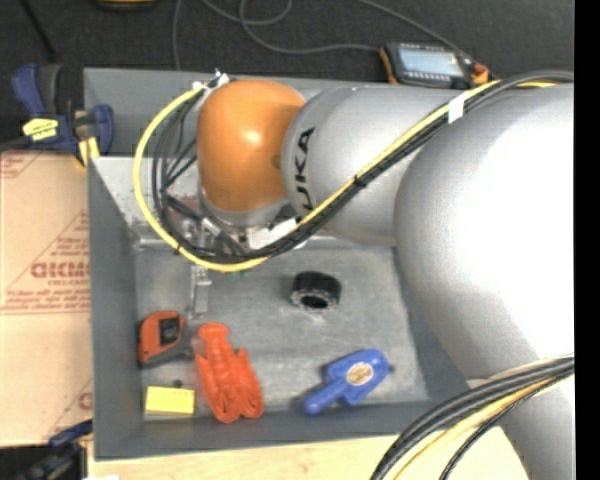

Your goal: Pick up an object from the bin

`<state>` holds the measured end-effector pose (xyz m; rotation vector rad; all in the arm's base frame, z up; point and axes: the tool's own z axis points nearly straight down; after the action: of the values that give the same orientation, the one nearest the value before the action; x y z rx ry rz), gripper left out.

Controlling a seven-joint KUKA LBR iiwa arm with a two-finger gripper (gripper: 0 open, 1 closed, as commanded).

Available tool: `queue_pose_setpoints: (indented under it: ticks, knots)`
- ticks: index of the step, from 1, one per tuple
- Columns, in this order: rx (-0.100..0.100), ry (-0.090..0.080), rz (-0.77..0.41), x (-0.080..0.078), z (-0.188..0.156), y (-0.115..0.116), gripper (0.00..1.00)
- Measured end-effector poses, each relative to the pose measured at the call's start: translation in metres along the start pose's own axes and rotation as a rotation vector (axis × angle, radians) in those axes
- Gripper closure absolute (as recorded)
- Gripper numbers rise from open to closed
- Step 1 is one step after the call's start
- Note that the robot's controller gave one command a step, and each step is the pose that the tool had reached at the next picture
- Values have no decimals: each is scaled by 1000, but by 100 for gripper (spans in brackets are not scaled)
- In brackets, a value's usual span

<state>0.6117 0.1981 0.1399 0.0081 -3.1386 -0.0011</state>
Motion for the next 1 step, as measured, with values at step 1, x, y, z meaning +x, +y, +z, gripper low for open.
queue_pose_setpoints:
  ticks: [1]
  knots:
    - [0, 2, 1, 1, -1, 0, 0]
